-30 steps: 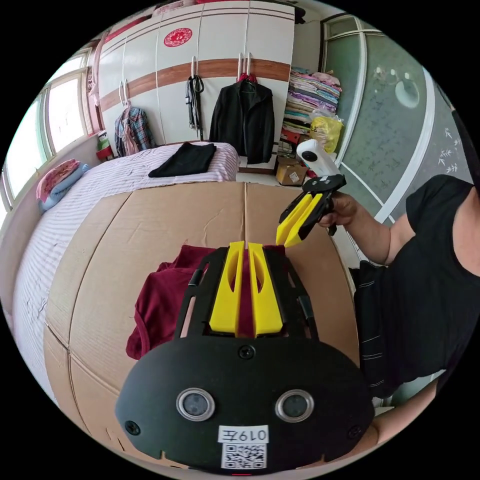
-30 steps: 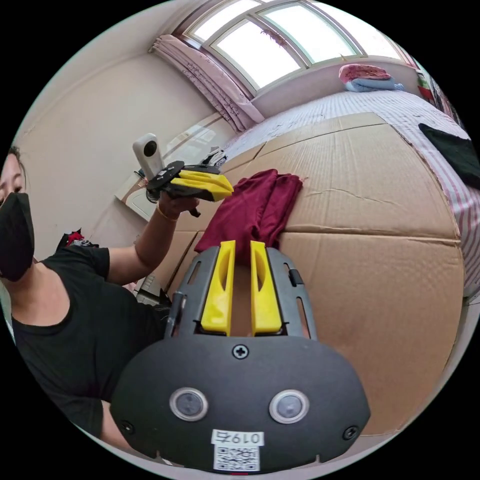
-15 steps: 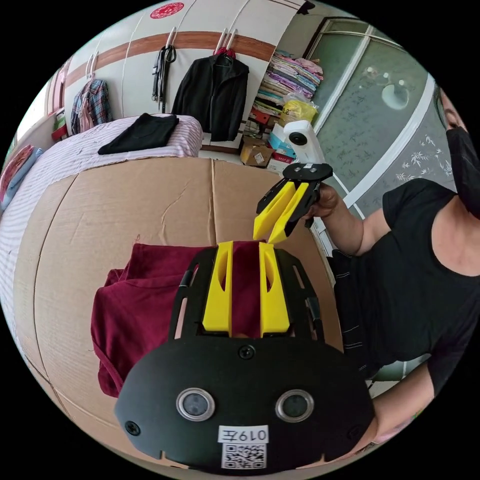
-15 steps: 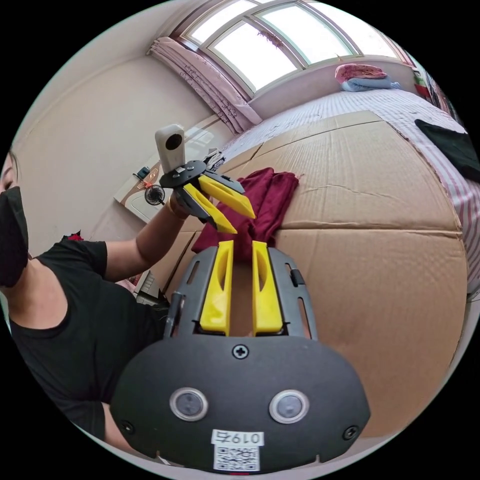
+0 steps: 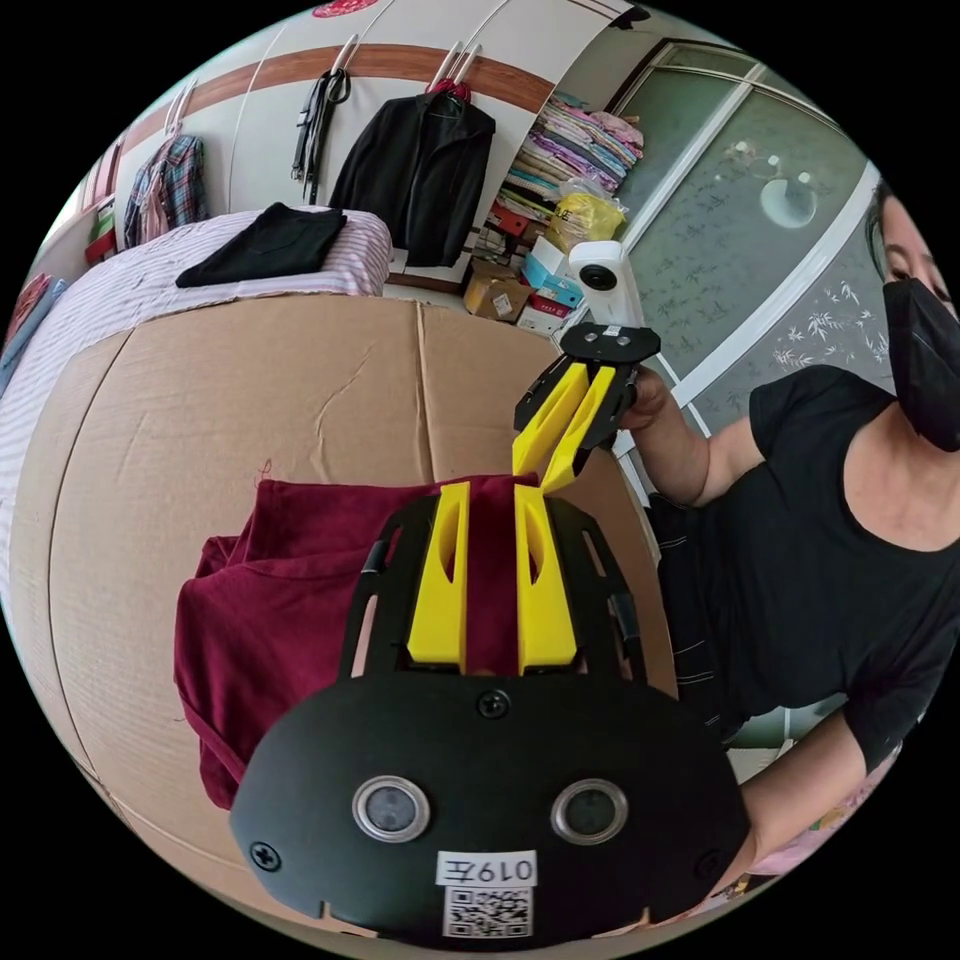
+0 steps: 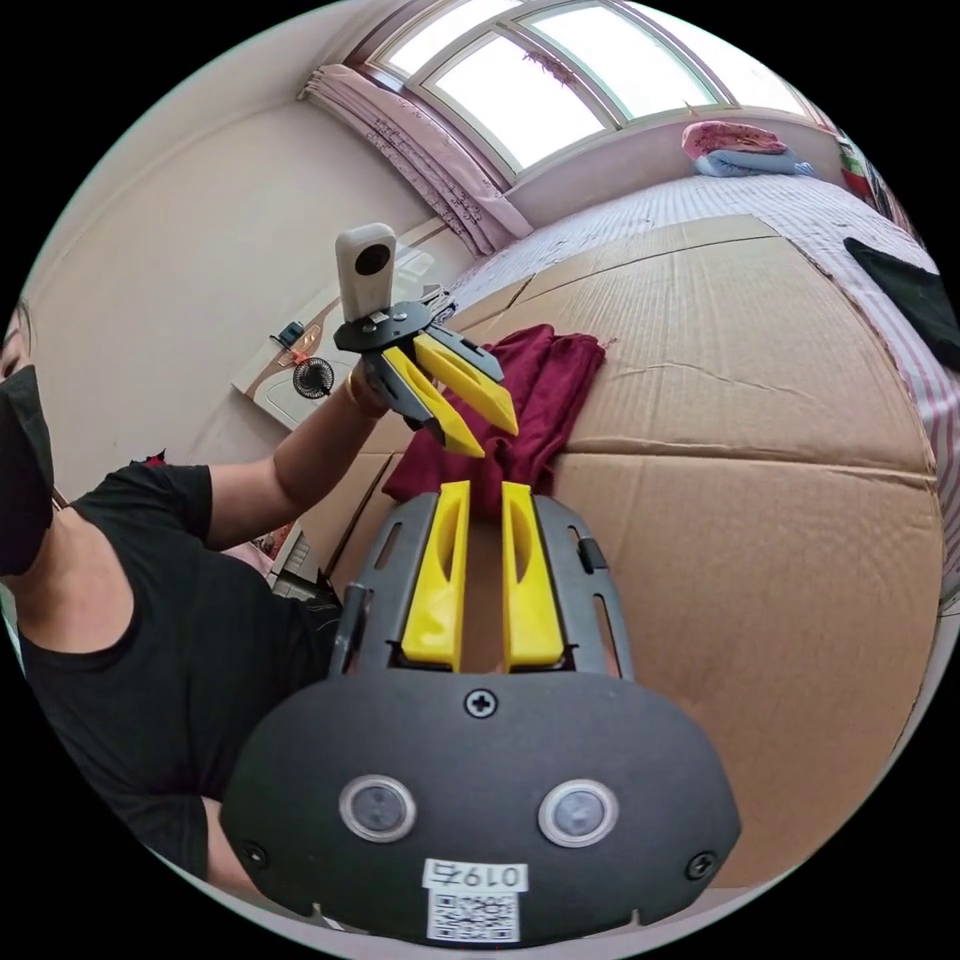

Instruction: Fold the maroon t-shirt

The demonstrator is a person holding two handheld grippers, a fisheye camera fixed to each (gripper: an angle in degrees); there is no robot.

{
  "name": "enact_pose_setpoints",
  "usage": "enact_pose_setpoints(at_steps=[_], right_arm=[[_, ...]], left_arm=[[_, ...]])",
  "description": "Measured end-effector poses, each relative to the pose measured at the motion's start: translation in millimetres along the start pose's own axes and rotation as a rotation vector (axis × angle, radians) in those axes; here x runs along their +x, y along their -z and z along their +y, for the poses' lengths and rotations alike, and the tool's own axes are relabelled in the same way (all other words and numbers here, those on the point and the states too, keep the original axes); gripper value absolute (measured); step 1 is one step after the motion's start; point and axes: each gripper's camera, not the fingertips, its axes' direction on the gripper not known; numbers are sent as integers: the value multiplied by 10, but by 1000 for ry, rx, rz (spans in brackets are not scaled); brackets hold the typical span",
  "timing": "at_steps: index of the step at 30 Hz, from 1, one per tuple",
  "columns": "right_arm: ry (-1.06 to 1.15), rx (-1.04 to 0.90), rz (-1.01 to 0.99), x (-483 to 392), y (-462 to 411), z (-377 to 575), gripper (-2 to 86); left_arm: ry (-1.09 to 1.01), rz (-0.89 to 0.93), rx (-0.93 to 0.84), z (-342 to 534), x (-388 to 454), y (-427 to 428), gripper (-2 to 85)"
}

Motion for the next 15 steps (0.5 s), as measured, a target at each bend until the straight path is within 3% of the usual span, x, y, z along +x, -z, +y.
enact_pose_setpoints(at_steps=[5,15], right_arm=[[-32,-1,11,31,-1,-62,5],[-130,-16,11,160,-99,-182,-2]], left_arm=[[-20,21,3,42,127,-10,20],[5,-101,-43,85,566,-67,10]])
